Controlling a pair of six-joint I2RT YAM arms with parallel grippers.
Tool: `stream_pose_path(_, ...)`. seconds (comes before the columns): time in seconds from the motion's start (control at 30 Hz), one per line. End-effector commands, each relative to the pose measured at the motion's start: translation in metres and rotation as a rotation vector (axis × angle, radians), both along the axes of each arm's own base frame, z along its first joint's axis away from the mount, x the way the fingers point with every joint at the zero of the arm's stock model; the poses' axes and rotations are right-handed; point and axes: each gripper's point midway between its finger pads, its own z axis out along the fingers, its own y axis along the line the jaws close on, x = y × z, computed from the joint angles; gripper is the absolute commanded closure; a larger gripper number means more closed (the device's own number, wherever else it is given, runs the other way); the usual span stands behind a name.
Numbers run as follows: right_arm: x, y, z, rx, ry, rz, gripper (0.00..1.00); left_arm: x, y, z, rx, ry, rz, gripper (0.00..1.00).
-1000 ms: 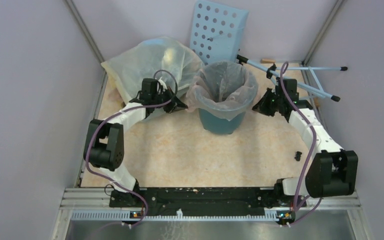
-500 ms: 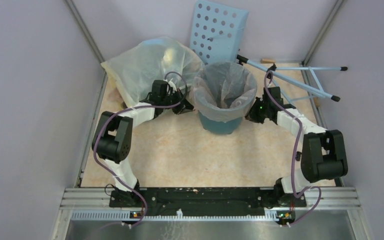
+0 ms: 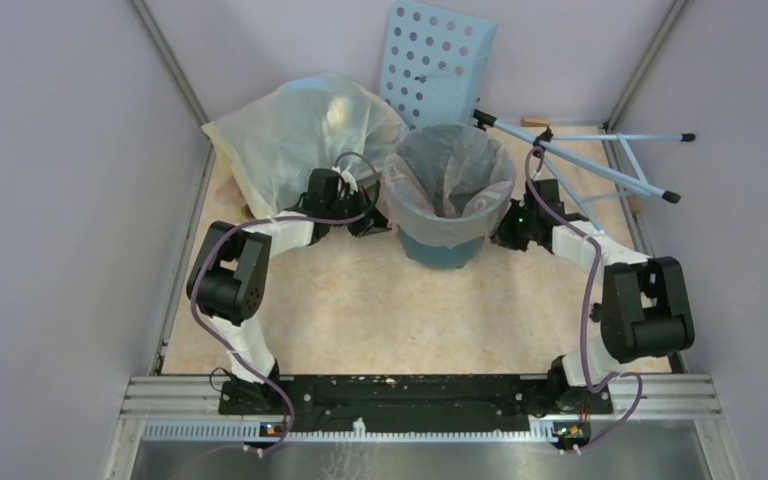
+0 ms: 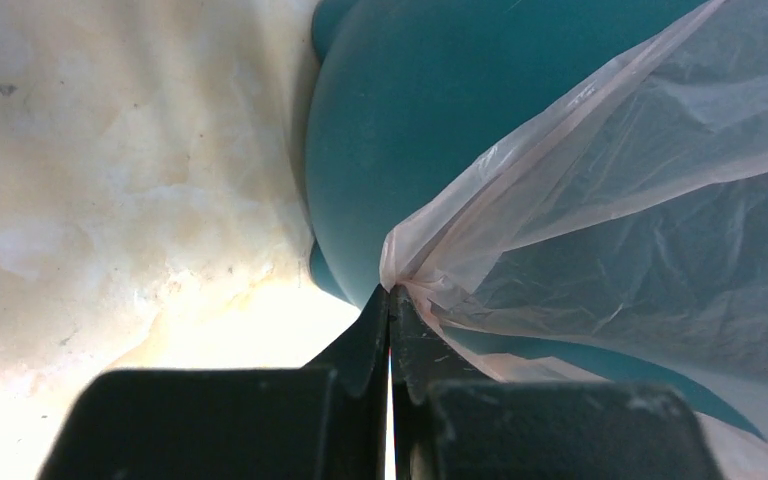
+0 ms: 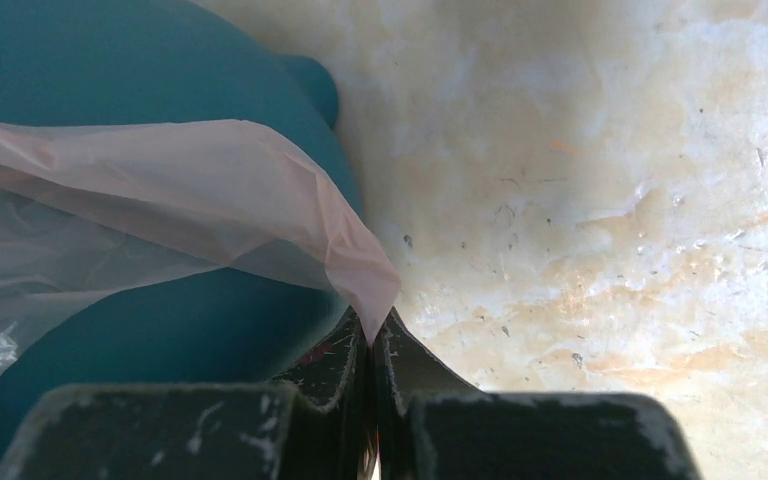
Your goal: Put the trash bags into the trash bin
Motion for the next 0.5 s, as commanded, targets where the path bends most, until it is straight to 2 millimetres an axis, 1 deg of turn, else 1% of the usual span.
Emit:
stream_pose_path(0.0, -0.005, 0.002, -0.009, -0.026, -0.004, 0.028, 1.0, -0.004, -0.006, 0.008, -0.027, -0.078, -0.036, 1.0)
stream_pose_path(0.1, -0.003, 0.003, 0.002, -0.016, -0.052, 0.031, 1.0, -0.007, -0.014, 0.022, -0.061, -0.13, -0.07, 1.0)
stream_pose_path(0.17, 0.0, 0.005, 0.012, -0.008, -0.088, 0.04, 1.0, -0.009, -0.019, 0.03, -0.092, -0.148, -0.087, 1.0)
stream_pose_path(0.27, 0.0, 0.005, 0.025, -0.014, -0.116, 0.047, 0.95, -0.009, -0.02, 0.039, -0.108, -0.15, -0.084, 0.98)
stream_pose_path(0.33, -0.003, -0.001, 0.031, -0.042, -0.119, 0.036, 0.85, -0.012, -0.015, 0.039, -0.078, -0.149, -0.062, 0.96)
stream_pose_path(0.37, -0.006, -0.006, 0.036, -0.065, -0.123, 0.026, 0.79, -0.013, -0.011, 0.038, -0.058, -0.152, -0.049, 0.93)
stream_pose_path(0.4, -0.008, -0.012, 0.039, -0.092, -0.123, 0.012, 0.73, -0.015, -0.007, 0.036, -0.038, -0.149, -0.036, 0.87)
stream_pose_path(0.43, -0.012, -0.02, 0.041, -0.12, -0.116, -0.003, 0.67, -0.016, -0.002, 0.034, -0.017, -0.139, -0.02, 0.79)
stream_pose_path(0.47, -0.014, -0.029, 0.044, -0.154, -0.111, -0.025, 0.61, -0.017, 0.002, 0.034, 0.003, -0.138, -0.006, 0.74)
